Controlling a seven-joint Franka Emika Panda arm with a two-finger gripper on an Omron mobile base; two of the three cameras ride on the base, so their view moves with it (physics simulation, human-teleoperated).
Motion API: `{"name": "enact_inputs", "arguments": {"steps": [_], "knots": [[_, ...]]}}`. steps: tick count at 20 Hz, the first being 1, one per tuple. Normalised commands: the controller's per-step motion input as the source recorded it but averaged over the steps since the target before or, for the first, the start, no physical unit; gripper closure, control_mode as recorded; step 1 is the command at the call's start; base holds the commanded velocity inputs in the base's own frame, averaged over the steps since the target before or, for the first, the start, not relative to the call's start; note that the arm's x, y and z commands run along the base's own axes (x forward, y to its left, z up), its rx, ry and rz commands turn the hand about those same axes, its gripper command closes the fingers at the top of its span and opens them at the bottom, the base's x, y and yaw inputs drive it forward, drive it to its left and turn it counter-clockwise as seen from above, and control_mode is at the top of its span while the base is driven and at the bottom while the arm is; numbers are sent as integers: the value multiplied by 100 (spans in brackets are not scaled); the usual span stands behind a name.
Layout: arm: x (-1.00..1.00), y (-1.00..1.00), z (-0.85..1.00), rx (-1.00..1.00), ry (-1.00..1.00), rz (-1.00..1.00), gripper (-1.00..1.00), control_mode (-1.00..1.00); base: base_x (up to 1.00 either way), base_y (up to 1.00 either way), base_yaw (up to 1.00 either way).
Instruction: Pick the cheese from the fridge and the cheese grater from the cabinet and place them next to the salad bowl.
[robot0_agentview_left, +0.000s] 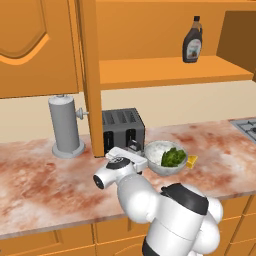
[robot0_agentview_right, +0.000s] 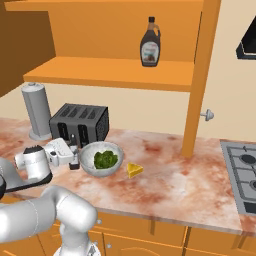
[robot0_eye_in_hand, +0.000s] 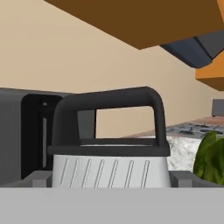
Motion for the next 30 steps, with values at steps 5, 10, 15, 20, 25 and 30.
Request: {"name": "enact_inputs", "arguments": {"steps": [5, 10, 15, 20, 25, 30], "knots": [[0, 0, 0, 1, 2, 0, -100, -100, 0, 0, 0], [-6, 0, -17, 0, 0, 0, -100, -100, 0, 0, 0], [-42, 0, -91, 0, 2, 0, -100, -100, 0, 0, 0], [-40, 0, -35, 0, -4, 2, -100, -100, 0, 0, 0], [-19, -1, 38, 0, -15, 0, -100, -100, 0, 0, 0], [-14, -23, 51, 3, -14, 0, -100, -100, 0, 0, 0]]}}
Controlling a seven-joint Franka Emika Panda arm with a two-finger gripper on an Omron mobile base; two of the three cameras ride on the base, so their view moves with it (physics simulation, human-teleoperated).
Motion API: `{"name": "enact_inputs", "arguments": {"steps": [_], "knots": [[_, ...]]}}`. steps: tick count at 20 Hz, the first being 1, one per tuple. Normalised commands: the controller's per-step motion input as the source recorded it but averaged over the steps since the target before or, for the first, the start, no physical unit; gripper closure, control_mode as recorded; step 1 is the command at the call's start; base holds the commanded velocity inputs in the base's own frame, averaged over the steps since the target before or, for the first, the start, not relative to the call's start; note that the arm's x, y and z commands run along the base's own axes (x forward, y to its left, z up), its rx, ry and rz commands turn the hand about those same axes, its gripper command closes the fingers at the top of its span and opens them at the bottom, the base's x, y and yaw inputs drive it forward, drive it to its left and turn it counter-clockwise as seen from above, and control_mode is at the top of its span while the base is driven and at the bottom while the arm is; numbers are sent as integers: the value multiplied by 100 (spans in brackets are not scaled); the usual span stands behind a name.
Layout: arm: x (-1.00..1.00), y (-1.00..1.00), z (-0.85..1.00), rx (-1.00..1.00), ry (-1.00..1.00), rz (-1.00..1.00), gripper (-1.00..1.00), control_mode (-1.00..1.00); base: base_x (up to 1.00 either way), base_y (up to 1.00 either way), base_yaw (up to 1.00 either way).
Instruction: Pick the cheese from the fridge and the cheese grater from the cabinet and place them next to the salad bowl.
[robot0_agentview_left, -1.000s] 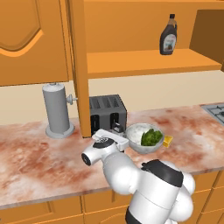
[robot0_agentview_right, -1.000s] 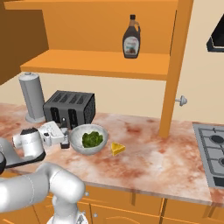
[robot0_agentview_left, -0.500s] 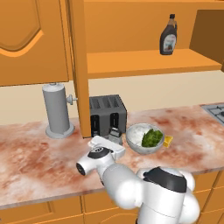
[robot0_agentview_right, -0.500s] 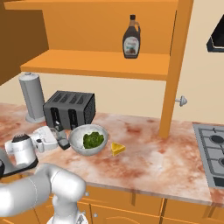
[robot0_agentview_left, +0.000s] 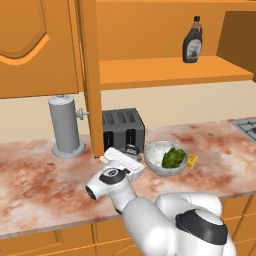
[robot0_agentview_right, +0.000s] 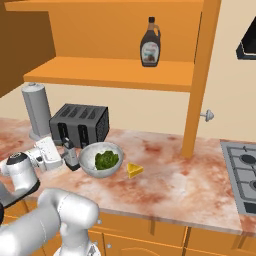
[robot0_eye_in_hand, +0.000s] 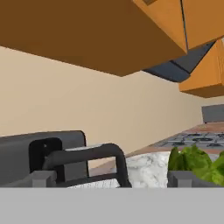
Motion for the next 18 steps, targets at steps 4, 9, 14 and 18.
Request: {"name": "enact_inputs", "arguments": {"steps": [4, 9, 14, 18], "knots": [[-24, -38, 64, 7, -15, 0, -100, -100, 0, 0, 0], [-56, -43, 98, 7, -19, 0, -100, -100, 0, 0, 0], [-100, -95, 100, 18, -21, 0, -100, -100, 0, 0, 0], [-100, -100, 100, 23, -18, 0, -100, -100, 0, 0, 0]]}}
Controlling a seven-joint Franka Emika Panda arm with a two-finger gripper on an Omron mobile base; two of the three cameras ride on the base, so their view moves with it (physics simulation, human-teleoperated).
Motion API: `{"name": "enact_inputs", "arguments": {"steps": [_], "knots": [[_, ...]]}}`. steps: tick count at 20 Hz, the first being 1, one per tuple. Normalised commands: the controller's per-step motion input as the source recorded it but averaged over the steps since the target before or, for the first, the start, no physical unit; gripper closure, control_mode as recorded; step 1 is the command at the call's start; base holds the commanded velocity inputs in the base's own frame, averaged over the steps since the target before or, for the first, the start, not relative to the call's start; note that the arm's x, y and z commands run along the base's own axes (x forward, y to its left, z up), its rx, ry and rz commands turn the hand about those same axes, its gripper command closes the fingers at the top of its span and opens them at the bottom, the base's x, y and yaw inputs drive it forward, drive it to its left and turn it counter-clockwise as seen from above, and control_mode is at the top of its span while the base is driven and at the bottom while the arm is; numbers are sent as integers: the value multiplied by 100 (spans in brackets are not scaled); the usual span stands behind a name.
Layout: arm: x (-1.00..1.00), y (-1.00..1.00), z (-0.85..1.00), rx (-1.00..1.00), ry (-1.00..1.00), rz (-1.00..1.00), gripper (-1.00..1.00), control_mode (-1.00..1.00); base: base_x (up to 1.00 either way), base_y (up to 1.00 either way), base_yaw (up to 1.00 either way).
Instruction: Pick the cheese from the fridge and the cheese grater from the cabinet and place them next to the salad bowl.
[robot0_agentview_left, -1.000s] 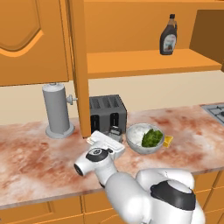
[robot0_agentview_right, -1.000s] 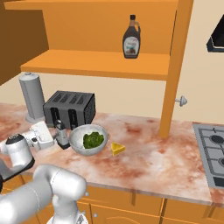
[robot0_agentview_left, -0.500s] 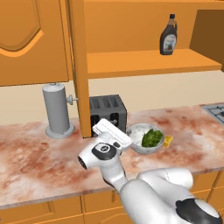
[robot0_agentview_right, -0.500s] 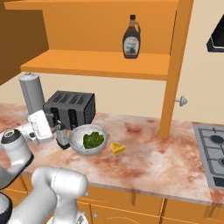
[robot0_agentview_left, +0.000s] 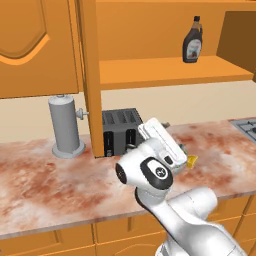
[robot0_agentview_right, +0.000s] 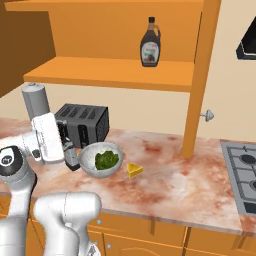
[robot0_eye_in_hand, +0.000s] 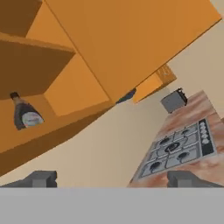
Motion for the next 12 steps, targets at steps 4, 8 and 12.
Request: {"name": "enact_inputs", "arguments": {"steps": [4, 8, 12], "knots": [[-100, -100, 100, 24, -17, 0, -100, -100, 0, 0, 0], [-100, -85, 100, 21, -25, 0, -100, -100, 0, 0, 0], [-100, -53, 100, 23, -21, 0, -100, -100, 0, 0, 0]]}}
